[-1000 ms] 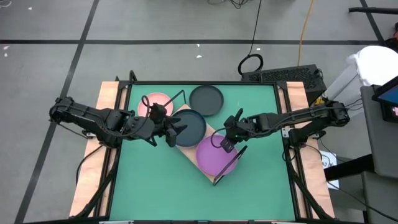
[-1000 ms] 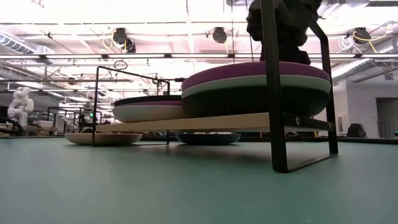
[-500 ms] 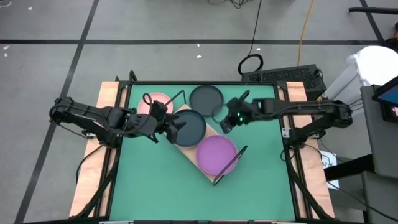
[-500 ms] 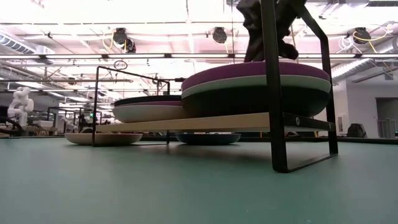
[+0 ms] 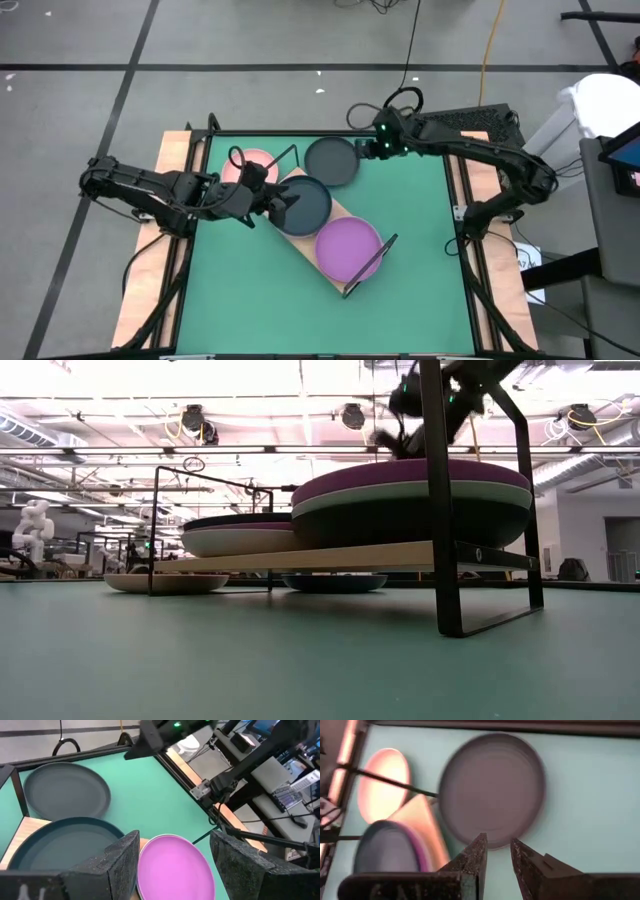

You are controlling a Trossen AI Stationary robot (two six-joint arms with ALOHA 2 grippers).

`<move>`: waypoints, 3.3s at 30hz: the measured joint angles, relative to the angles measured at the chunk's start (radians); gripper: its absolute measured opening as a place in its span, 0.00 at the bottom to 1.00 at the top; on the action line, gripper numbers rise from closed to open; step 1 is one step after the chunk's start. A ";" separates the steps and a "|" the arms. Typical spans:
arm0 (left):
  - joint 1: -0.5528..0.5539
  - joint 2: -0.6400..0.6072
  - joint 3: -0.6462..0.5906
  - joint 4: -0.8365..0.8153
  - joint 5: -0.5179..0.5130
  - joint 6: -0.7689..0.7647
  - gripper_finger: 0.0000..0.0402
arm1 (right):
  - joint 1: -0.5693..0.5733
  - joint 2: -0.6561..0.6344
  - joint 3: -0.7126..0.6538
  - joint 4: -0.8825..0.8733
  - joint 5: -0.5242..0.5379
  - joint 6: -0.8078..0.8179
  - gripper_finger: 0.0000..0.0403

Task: Place and stack plates onto a shelf
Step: Stack the black plate on the violet plate on the shelf

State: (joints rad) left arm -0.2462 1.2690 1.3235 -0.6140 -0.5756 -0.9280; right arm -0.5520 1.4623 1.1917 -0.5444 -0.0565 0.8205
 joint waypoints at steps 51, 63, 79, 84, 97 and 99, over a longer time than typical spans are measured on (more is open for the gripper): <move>0.000 0.001 0.000 -0.153 -0.028 -0.067 0.61 | -0.158 0.376 -0.136 0.301 -0.147 -0.072 0.07; 0.000 0.001 0.000 -0.154 -0.028 -0.053 0.61 | -0.158 0.374 -0.178 0.422 -0.249 -0.034 0.01; 0.000 0.001 0.000 -0.200 -0.030 -0.072 0.61 | -0.195 0.150 -0.179 0.406 -0.206 -0.018 0.00; 0.000 0.001 0.000 -0.207 -0.033 -0.072 0.61 | -0.201 0.049 -0.179 0.346 -0.208 -0.035 0.00; 0.024 0.001 0.000 -0.207 -0.062 -0.094 0.61 | -0.137 -0.274 -0.178 0.119 -0.208 -0.047 0.00; 0.040 0.001 0.000 -0.206 -0.062 -0.096 0.61 | -0.118 -0.305 -0.178 0.105 -0.207 -0.029 0.00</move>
State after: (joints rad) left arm -0.2067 1.2697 1.3235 -0.8204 -0.6378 -1.0241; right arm -0.6696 1.1578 1.0142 -0.4394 -0.2638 0.7911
